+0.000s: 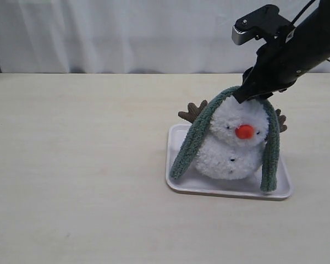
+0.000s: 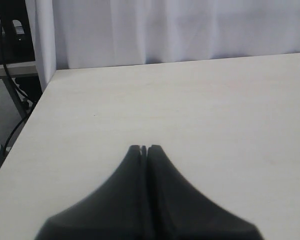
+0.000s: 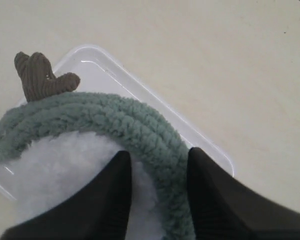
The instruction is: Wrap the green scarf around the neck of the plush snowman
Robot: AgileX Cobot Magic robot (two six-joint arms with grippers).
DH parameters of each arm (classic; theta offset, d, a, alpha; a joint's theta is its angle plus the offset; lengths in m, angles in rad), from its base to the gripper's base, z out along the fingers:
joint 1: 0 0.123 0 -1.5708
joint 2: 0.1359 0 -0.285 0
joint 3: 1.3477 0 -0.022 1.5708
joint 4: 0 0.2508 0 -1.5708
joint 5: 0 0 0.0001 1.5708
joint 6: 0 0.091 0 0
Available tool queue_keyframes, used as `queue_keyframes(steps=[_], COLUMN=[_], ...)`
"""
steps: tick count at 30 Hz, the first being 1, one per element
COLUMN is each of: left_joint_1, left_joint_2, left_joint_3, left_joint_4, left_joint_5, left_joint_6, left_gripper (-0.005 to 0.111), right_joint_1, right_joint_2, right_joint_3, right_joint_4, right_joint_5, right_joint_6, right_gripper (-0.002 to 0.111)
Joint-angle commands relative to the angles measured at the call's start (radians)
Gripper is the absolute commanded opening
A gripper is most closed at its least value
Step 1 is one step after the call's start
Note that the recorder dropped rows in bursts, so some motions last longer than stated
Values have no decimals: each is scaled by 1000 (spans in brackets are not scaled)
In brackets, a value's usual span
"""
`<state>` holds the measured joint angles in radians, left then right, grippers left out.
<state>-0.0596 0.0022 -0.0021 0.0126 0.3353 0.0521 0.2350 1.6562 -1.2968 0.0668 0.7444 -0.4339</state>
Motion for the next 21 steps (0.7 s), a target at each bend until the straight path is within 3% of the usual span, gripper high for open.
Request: queue_keyframes(steps=[1, 7, 12, 21], left_joint_1=[-7, -7, -7, -7], left_joint_2=[-2, -2, -2, -2], left_joint_3=[2, 2, 2, 2], left_joint_4=[2, 2, 2, 2], left_joint_5=[-12, -12, -12, -12], left_joint_6=[-3, -3, -3, -3], left_gripper=[0, 0, 0, 0], right_joint_1=[1, 1, 1, 1], right_joint_2=[-6, -8, -10, 32], right_joint_3=[45, 64, 66, 66], right_joint_4=[-12, -8, -4, -4], right_joint_5=[-64, -91, -172, -268], right_joint_6=[8, -4, 83, 193], right_gripper=[23, 20, 4, 4])
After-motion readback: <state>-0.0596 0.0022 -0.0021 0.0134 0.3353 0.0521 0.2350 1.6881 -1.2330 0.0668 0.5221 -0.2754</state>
